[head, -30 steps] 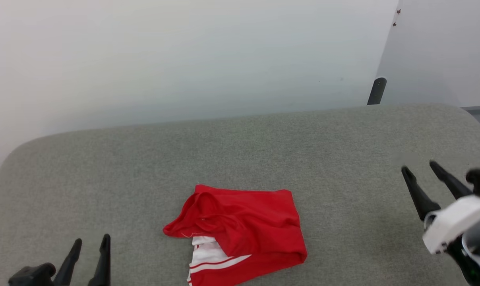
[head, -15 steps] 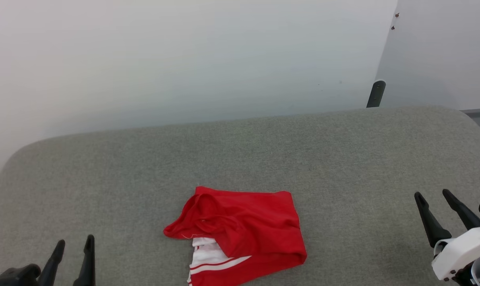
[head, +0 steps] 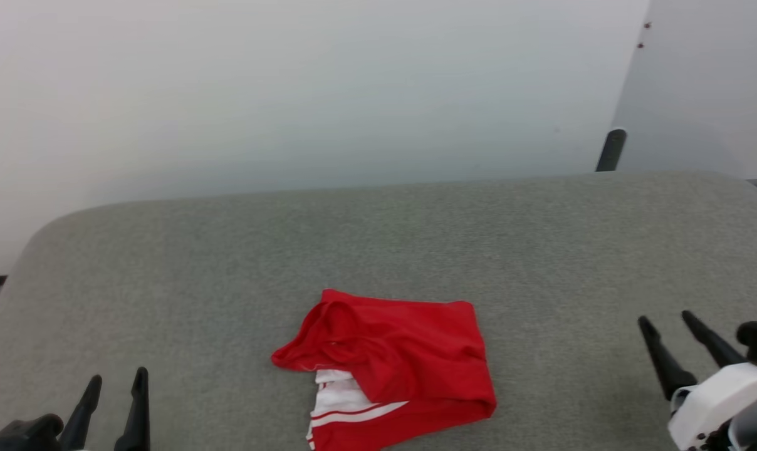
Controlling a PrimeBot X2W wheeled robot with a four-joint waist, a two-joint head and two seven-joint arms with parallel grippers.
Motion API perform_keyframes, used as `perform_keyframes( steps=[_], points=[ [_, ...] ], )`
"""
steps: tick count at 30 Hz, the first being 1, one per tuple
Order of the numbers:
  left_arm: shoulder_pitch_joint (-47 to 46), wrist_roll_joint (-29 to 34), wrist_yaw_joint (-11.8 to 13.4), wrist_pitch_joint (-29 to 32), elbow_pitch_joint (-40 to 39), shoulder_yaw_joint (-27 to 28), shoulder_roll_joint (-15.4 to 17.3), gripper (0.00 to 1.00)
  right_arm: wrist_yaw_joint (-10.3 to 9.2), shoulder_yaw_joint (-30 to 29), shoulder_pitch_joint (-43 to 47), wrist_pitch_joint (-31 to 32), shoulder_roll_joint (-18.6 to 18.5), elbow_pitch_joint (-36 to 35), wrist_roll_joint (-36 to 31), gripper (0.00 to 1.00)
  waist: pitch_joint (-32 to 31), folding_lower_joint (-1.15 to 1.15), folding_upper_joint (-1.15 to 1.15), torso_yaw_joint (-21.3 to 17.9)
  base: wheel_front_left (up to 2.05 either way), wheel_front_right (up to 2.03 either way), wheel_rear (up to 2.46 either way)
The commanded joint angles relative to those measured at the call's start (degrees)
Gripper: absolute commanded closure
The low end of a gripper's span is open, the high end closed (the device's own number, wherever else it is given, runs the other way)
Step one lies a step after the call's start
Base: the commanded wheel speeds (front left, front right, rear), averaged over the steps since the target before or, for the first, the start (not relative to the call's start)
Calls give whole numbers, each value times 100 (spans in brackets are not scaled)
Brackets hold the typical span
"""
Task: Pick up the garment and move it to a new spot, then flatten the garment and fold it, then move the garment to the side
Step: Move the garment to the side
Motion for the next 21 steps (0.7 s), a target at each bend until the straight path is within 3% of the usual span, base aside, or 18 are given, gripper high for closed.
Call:
perform_keyframes(
  steps=[1, 13, 21],
  points=[
    [-36, 33, -4, -13, -4, 9, 11, 0, -5, 42, -67, 16, 29, -18, 15, 0, 33, 0, 0, 115, 0, 0, 0],
    [-304, 52, 7, 94, -2, -184, -99, 0, -5, 540, -533, 906, 169, 204, 303, 0, 260, 0, 0, 1099, 0, 0, 0],
    [-640, 68, -85, 110, 143, -445, -324, 0, -5, 573, -821, 2033, 249, 451, 564, 0, 592, 0, 0, 1695, 0, 0, 0]
  ],
)
